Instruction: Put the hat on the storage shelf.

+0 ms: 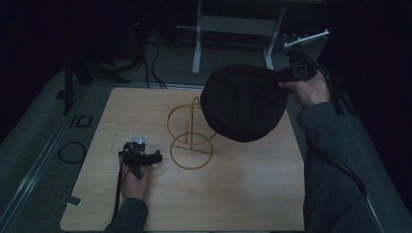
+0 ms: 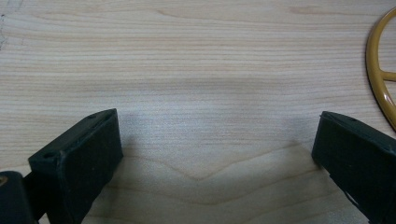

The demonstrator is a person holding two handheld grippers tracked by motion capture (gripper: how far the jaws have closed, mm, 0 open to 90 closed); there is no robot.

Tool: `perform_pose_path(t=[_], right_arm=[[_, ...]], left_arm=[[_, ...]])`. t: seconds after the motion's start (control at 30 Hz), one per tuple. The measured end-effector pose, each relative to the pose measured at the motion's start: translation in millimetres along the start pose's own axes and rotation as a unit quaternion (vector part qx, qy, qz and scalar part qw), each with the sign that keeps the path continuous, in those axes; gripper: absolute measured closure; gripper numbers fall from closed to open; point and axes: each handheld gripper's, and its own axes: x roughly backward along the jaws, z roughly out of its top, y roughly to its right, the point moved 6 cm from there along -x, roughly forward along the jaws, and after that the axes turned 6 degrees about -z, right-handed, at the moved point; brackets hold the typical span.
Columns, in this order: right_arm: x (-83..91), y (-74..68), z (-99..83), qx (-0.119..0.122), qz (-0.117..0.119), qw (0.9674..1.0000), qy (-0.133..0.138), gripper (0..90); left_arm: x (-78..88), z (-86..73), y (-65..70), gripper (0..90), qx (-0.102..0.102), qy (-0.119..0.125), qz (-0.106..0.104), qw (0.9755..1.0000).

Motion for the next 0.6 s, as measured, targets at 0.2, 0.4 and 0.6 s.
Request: perform_pose_path(t=[0.2, 0.4, 0.6], right_arm=[[1.3, -3.0, 2.5, -0.001, 0.005, 1.0, 0.002, 77.9], [3.0, -8.6, 6.1, 0.001, 0.006, 1.0, 0.003, 77.9], [2.3, -17.0, 9.6, 0.004, 0.012, 0.9999, 0.004, 77.9]], left_arm=[[0.0, 0.0, 0.0, 1.2, 0.0, 0.0, 0.0, 1.0], [0.0, 0.0, 0.0, 1.2, 0.0, 0.0, 0.0, 1.0], [0.0, 0.0, 0.1, 1.2, 0.001, 0.0, 0.0, 1.0]])
